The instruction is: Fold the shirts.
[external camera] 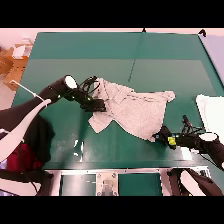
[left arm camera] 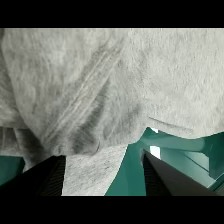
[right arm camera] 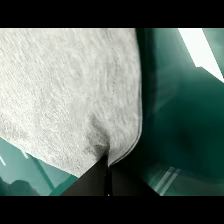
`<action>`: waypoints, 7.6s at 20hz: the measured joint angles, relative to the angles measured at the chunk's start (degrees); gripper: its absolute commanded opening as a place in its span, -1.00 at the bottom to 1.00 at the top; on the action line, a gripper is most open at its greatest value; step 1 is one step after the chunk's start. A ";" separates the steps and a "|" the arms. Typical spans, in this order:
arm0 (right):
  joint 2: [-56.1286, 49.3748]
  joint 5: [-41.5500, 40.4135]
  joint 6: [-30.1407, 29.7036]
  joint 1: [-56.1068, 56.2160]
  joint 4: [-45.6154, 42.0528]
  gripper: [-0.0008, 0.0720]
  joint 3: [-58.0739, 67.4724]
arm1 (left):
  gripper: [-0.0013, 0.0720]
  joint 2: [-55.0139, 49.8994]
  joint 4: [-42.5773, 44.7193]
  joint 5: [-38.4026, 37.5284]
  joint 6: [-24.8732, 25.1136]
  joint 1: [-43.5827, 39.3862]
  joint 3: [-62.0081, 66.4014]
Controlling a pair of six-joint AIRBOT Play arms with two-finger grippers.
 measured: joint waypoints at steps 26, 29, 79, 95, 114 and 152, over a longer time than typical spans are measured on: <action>6.54 20.06 10.64 -17.73 1.88 -0.93 87.34 | -0.91 38.14 -4.20 -12.94 1.99 36.79 42.69; 7.74 20.35 12.68 -19.02 -0.44 -0.93 94.53 | -0.91 40.59 -2.67 -13.66 0.50 38.60 47.47; -48.72 13.25 -3.17 -3.93 -10.73 -0.34 65.96 | 0.69 0.66 3.89 0.31 5.57 28.46 6.69; -4.04 7.85 6.58 -16.28 -13.49 -0.22 14.67 | 0.69 26.03 -1.27 -2.21 1.20 34.49 -36.59; -3.41 -6.05 5.03 -9.27 -5.77 -0.93 9.25 | -0.91 35.71 -2.64 2.91 0.04 23.04 -36.20; -49.33 6.73 0.48 -4.55 -8.92 0.50 70.23 | 0.54 -6.01 -3.72 0.35 1.05 30.32 21.11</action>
